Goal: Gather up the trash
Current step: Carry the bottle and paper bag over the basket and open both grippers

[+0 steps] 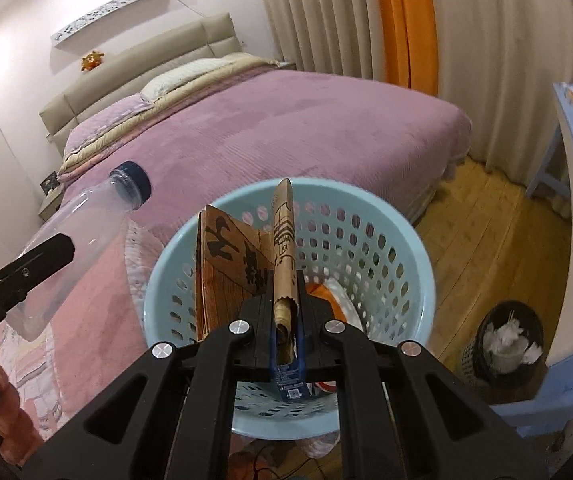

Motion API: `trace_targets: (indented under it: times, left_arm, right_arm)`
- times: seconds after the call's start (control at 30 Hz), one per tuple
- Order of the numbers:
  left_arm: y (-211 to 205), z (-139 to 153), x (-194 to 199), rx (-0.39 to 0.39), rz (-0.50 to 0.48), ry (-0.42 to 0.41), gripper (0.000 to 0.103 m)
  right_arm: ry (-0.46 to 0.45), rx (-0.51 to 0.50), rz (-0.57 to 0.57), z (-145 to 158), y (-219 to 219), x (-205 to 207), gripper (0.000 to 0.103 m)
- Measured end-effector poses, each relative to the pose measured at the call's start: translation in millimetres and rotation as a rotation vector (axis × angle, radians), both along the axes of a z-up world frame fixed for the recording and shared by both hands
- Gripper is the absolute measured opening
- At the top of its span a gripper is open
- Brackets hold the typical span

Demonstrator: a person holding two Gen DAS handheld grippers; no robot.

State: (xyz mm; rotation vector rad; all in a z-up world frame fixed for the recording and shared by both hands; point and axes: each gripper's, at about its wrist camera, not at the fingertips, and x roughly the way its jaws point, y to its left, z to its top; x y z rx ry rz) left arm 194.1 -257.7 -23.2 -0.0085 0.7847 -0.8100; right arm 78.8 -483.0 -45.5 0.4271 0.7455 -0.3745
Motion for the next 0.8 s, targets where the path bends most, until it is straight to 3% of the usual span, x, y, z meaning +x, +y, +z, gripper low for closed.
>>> trace_targets:
  times: [0.13, 0.2, 0.27, 0.3, 0.33, 0.53, 0.8]
  left_arm:
    - [-4, -6, 3, -0.021, -0.009, 0.023, 0.068]
    - [-2, -5, 3, -0.038, -0.013, 0.038, 0.070]
    - [3, -3, 1, -0.054, -0.012, 0.046, 0.072]
    - [5, -2, -1, -0.054, -0.009, 0.041, 0.073]
    - [8, -1, -3, -0.051, -0.007, 0.033, 0.073]
    - [27, 7, -12, -0.064, 0.023, 0.010, 0.073]
    - [66, 31, -22, -0.114, 0.091, -0.040, 0.073]
  right_arm:
    - [0.031, 0.013, -0.012, -10, -7, 2, 0.007]
    - [0.036, 0.032, -0.008, -14, -7, 4, 0.011]
    - [0.042, 0.029, -0.014, -16, -9, 3, 0.026]
    - [0.041, 0.029, -0.015, -16, -9, 3, 0.042]
    - [0.030, 0.031, -0.019, -15, -9, 0, 0.052]
    - [0.002, 0.031, 0.017, -12, -2, -3, 0.051]
    - [-0.037, -0.022, 0.106, 14, 38, 2, 0.051]
